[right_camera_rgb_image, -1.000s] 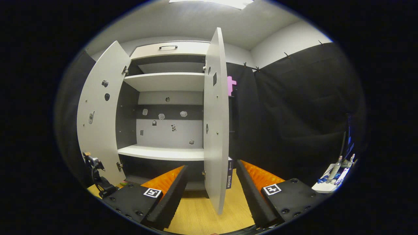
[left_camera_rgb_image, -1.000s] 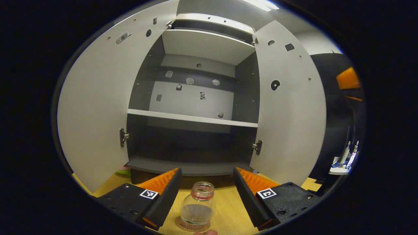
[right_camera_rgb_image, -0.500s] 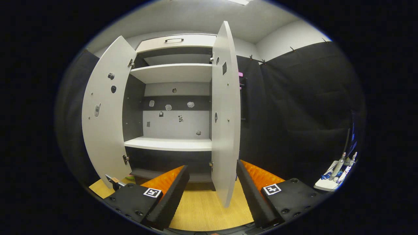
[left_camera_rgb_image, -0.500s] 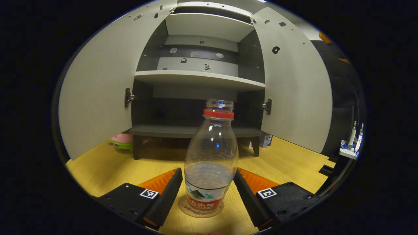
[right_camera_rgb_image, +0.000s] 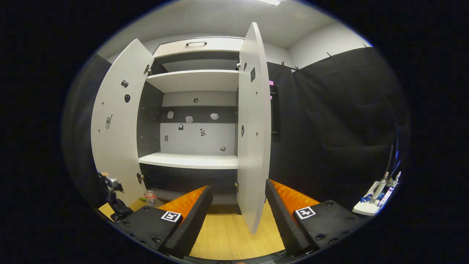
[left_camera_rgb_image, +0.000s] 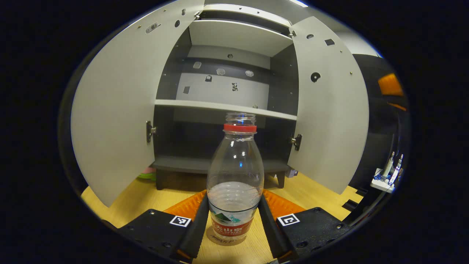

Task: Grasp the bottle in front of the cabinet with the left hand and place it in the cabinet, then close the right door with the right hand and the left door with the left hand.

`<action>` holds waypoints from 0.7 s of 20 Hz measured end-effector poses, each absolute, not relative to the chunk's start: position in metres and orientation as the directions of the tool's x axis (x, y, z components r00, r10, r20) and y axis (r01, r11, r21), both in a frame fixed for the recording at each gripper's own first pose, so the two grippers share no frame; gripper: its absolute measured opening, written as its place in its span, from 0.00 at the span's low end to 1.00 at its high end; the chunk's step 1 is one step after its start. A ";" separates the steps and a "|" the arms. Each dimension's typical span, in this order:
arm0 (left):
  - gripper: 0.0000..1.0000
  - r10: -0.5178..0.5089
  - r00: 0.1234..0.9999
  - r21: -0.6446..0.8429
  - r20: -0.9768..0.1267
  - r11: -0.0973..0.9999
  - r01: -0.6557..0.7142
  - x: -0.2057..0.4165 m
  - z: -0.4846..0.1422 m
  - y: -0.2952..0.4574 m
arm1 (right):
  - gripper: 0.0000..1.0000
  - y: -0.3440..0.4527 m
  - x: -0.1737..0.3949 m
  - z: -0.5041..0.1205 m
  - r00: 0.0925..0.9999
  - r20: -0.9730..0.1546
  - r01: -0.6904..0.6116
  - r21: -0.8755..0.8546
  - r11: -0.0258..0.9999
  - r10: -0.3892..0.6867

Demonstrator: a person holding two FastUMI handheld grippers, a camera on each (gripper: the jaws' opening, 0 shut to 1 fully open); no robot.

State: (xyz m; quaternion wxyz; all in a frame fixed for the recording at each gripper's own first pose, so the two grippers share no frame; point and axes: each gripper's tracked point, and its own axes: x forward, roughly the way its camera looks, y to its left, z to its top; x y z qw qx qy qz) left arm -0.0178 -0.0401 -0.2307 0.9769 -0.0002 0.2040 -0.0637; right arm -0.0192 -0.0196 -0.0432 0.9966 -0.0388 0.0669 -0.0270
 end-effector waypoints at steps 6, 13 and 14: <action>0.71 -0.185 0.944 -0.094 -0.273 0.982 0.165 0.041 -0.085 -0.040 | 0.97 -0.028 -0.017 -0.048 0.989 -0.132 0.062 -0.061 0.996 -0.070; 0.71 -0.232 0.954 -0.101 -0.191 0.971 0.216 0.159 0.015 -0.057 | 0.97 -0.061 -0.027 -0.053 0.981 -0.132 0.136 -0.038 0.990 -0.140; 0.71 -0.229 0.954 -0.092 -0.192 0.972 0.214 0.181 0.016 -0.060 | 0.97 -0.068 -0.031 -0.053 0.979 -0.132 0.154 -0.039 0.987 -0.158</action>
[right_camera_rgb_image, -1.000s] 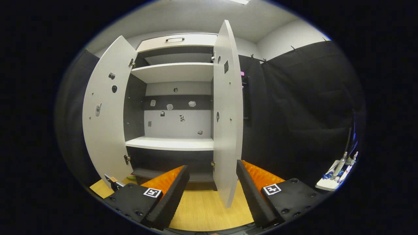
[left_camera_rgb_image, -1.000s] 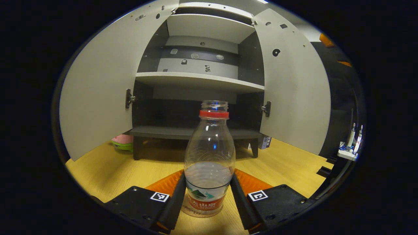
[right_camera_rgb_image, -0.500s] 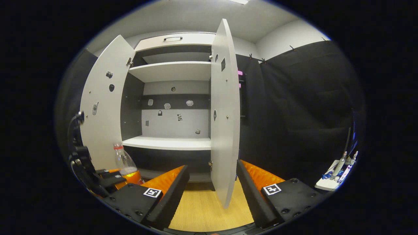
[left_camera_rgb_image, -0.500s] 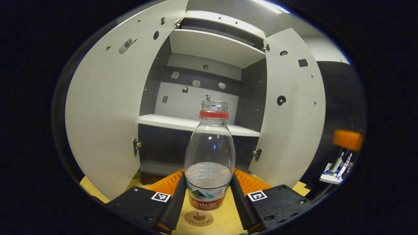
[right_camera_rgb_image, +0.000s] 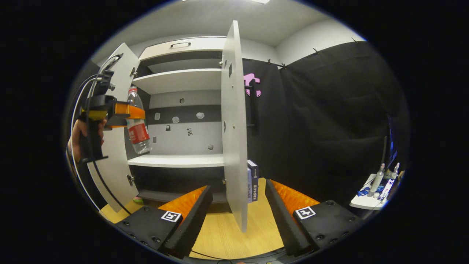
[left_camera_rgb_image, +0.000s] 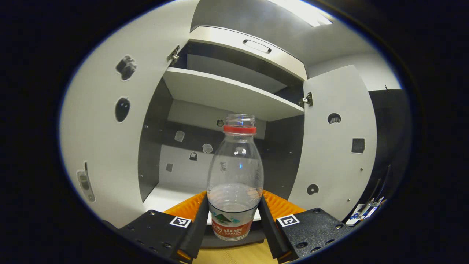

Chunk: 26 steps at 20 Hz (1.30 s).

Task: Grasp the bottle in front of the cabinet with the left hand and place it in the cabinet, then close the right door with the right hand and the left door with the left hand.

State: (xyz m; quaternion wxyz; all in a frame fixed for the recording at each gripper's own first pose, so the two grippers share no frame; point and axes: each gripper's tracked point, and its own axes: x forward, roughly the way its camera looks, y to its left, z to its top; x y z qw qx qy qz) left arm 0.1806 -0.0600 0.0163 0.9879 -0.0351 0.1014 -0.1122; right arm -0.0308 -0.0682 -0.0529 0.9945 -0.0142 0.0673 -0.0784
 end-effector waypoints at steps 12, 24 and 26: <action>0.71 -0.063 0.908 0.047 -0.414 0.995 0.091 0.341 -0.107 -0.077 | 0.97 -0.177 -0.088 -0.043 0.894 -0.125 0.426 -0.062 0.902 -0.431; 0.80 -0.047 0.902 0.023 -0.430 0.998 0.064 0.357 -0.150 -0.069 | 0.97 -0.195 -0.092 -0.053 0.868 -0.148 0.468 -0.071 0.881 -0.474; 0.95 -0.052 0.909 -0.002 -0.414 0.998 0.056 0.357 -0.149 -0.067 | 0.97 -0.192 -0.090 -0.053 0.872 -0.151 0.461 -0.065 0.885 -0.466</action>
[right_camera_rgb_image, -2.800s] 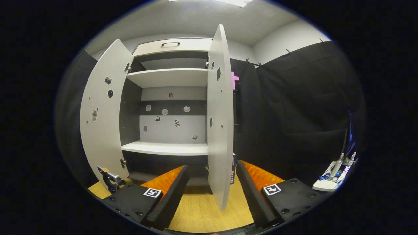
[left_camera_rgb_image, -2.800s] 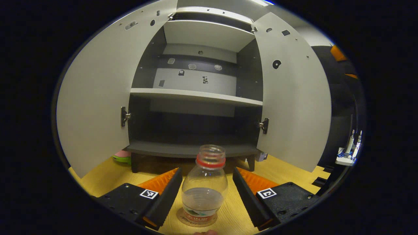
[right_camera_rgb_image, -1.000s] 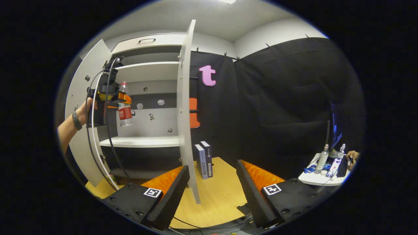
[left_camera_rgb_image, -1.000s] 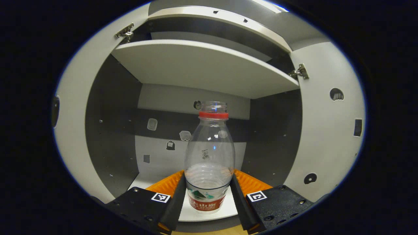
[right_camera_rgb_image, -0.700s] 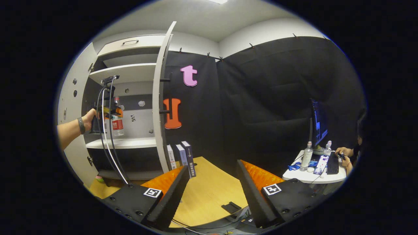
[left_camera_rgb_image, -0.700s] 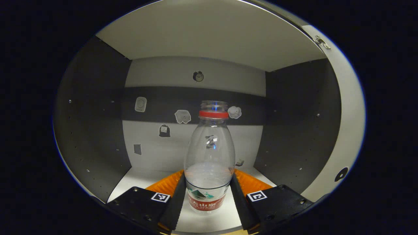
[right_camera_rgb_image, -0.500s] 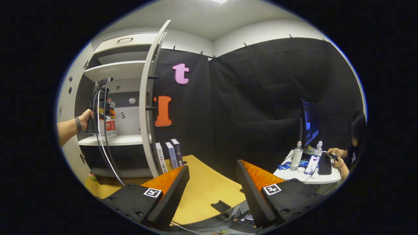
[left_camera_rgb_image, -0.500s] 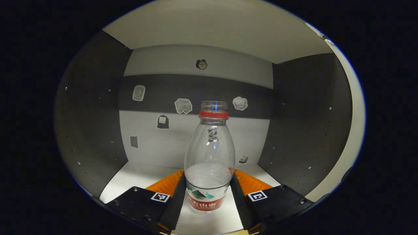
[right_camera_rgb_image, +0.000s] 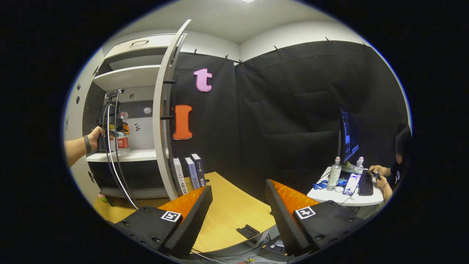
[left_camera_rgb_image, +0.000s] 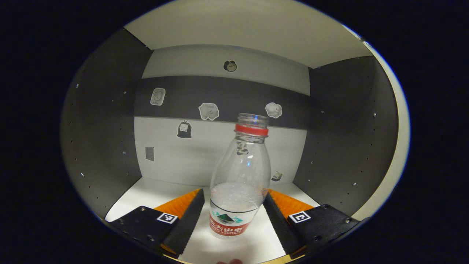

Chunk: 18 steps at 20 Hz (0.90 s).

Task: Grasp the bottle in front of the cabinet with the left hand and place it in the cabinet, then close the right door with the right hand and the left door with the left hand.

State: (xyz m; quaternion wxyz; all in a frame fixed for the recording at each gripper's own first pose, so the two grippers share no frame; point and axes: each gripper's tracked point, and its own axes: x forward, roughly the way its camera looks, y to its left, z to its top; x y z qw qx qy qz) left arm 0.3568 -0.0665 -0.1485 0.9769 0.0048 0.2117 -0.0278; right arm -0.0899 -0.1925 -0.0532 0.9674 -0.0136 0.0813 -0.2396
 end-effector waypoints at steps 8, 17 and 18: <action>0.92 -0.120 0.975 -0.088 -0.185 0.991 0.105 0.317 -0.050 -0.079 | 0.97 -0.187 -0.084 -0.052 0.887 -0.161 0.427 -0.069 0.902 -0.432; 0.94 -0.181 0.983 -0.139 -0.033 0.975 0.175 0.202 0.034 -0.083 | 0.97 -0.142 -0.047 -0.034 0.956 -0.134 0.258 -0.031 0.966 -0.260; 0.94 -0.177 0.984 -0.135 -0.030 0.976 0.171 0.190 0.033 -0.079 | 0.97 -0.136 -0.044 -0.032 0.963 -0.128 0.234 -0.034 0.972 -0.237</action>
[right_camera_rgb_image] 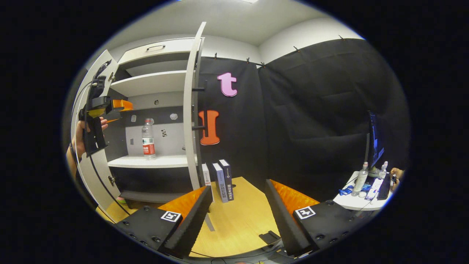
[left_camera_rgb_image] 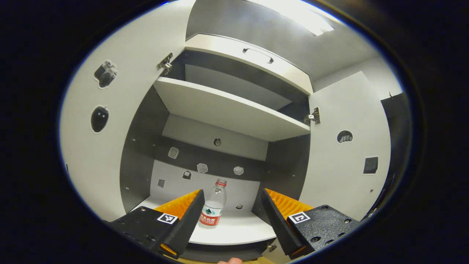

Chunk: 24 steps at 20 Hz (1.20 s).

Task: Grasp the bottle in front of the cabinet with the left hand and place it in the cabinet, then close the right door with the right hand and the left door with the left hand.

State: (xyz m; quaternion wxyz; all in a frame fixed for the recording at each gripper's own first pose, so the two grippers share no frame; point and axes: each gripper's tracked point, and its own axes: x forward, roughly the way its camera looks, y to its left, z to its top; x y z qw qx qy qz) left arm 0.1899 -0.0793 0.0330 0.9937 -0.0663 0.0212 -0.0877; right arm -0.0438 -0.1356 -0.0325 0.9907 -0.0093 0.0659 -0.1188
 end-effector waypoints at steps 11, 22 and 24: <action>0.94 -0.051 0.995 -0.074 -0.089 0.996 0.044 0.043 -0.038 -0.038 | 0.97 -0.071 -0.023 -0.034 0.992 -0.121 0.040 -0.012 0.999 -0.041; 0.94 -0.013 0.994 -0.062 -0.109 0.998 0.007 -0.004 -0.065 -0.030 | 0.97 -0.086 -0.010 -0.002 0.997 -0.072 0.012 -0.005 1.000 -0.013; 0.94 -0.001 0.995 -0.065 -0.102 0.998 -0.005 -0.005 -0.062 -0.025 | 0.97 -0.108 0.005 0.032 0.999 -0.025 0.031 0.001 1.000 -0.031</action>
